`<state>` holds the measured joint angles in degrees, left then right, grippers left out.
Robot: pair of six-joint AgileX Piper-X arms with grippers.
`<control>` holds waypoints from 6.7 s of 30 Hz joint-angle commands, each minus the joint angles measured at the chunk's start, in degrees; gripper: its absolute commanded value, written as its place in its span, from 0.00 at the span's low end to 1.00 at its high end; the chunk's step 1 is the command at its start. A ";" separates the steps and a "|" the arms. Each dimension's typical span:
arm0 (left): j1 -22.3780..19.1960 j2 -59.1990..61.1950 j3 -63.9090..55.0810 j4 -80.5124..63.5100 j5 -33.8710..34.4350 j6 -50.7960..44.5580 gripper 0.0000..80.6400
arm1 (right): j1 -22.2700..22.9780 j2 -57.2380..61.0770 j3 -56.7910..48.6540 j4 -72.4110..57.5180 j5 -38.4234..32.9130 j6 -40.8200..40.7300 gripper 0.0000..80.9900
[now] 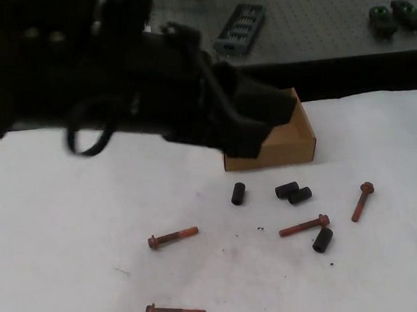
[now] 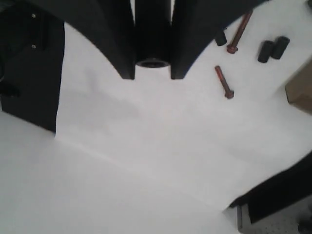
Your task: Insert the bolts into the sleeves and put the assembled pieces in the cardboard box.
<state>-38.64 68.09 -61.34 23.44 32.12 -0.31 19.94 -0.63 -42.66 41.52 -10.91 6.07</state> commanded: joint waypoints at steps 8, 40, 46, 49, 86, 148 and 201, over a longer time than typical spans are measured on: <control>-0.21 -18.87 15.79 -13.85 0.28 -4.08 0.01 | 0.21 0.63 9.58 -20.62 -14.84 11.11 0.07; -0.21 -36.74 49.91 -46.68 5.84 -13.93 0.01 | 17.14 35.37 15.14 -60.91 -34.94 20.73 0.07; -0.21 -36.74 51.03 -46.18 6.31 -13.46 0.01 | 29.73 43.48 15.14 -63.67 -29.67 13.60 0.07; -0.21 -36.74 51.68 -45.41 6.47 -14.00 0.01 | 33.44 45.91 15.14 -65.58 -26.71 10.87 0.07; -3.63 -36.74 52.19 -57.04 5.69 -11.74 0.01 | 40.15 54.81 15.14 -84.00 -20.51 8.04 0.07; -3.63 -36.74 52.19 -65.54 7.13 -22.48 0.01 | 42.22 58.90 15.14 -86.77 -23.07 9.79 0.07; -4.00 -36.74 52.08 -66.79 8.66 -24.05 0.01 | 44.24 62.52 15.14 -86.87 -23.50 13.41 0.48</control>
<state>-42.36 31.89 -8.43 -42.03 41.30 -23.60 64.16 61.55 -27.30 -45.77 -34.07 19.28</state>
